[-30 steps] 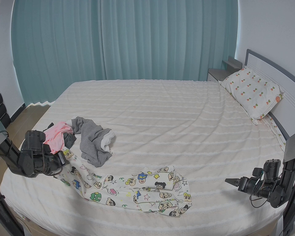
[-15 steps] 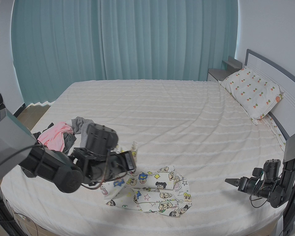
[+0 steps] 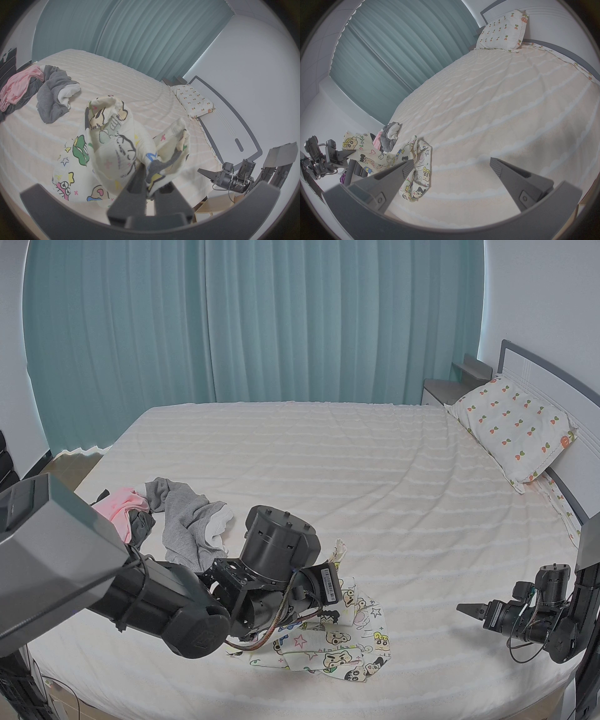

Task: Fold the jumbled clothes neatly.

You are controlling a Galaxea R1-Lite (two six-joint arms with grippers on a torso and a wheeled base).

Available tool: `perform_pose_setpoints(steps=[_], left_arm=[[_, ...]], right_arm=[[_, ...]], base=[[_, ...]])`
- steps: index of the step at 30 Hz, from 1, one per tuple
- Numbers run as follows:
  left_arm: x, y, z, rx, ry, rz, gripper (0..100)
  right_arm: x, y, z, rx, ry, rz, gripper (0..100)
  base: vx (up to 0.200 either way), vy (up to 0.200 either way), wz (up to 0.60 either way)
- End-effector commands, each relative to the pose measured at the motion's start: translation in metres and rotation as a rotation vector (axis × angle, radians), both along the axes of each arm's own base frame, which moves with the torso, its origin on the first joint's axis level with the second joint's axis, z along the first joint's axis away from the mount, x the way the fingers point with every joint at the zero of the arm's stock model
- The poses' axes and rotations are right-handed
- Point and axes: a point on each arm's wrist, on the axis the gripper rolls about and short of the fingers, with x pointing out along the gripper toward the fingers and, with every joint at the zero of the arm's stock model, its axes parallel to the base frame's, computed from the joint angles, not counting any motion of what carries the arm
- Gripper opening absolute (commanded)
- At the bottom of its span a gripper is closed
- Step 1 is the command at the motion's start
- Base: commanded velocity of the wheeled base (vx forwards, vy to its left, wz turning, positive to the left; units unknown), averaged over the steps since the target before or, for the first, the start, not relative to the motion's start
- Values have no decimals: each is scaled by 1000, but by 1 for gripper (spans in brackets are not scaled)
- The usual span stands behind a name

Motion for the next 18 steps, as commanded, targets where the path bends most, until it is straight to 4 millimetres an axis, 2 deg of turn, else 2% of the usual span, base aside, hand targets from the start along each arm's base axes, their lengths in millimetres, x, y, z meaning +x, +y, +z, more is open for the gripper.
perform_pose_setpoints(steps=[1,7,12,14,17,18], left_arm=[[0,-9,-4,-1,3,-14,100],[-6,-18,-3,-22,2,-28,100],[-6,-17,-2,-37,-8,-21,100],[-8,-11,-1,-32,-7,-13,100],[-11,8,8,-26,-15,26,100],[-11,8,8,-26,-15,26,100]], right_arm=[[-4,0,-1,0,17,1,100],[-4,0,-1,0,19,1,100],[-4,0,-2,0,20,1,100],[-4,0,-2,0,22,1,100],[-4,1,-3,0,25,2,100],[-4,1,-3,0,25,2,100]], base=[[0,0,0],[0,0,0],[0,0,0],[0,0,0],[0,0,0],[0,0,0]])
